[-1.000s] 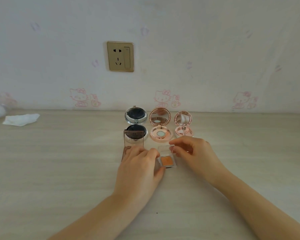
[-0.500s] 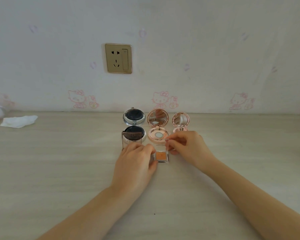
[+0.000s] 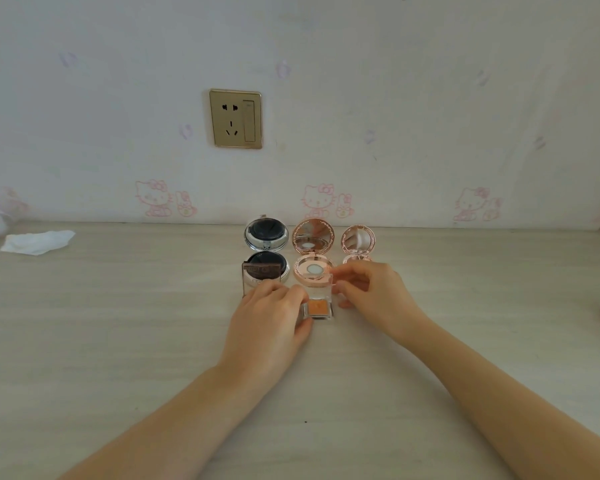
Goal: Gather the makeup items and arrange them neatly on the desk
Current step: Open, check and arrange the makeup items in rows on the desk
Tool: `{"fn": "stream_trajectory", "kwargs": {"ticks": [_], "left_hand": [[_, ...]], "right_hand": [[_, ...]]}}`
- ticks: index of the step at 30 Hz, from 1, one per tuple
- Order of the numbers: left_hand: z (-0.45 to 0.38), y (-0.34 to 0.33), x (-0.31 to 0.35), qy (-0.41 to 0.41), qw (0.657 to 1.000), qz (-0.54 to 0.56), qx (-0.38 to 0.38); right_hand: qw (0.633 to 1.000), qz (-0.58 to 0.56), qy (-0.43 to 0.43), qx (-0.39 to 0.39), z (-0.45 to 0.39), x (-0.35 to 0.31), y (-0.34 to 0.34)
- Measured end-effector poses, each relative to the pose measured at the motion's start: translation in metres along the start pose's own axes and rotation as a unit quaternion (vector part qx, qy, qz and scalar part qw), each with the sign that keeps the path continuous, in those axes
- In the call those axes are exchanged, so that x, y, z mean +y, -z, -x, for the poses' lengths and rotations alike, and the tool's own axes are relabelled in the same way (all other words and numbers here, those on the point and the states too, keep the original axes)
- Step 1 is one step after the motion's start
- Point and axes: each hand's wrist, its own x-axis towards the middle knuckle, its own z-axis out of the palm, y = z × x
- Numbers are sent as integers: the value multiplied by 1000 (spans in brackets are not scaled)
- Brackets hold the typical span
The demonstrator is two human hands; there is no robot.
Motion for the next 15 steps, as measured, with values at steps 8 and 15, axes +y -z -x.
{"fn": "stream_trajectory", "kwargs": {"ticks": [8,15], "left_hand": [[8,11,21,-55,998,-13,12],[3,5,65,-132,991,18,-13]], "right_hand": [[985,163,51,-7,33,1,34],[945,318,73,-32,77,10,91]]}}
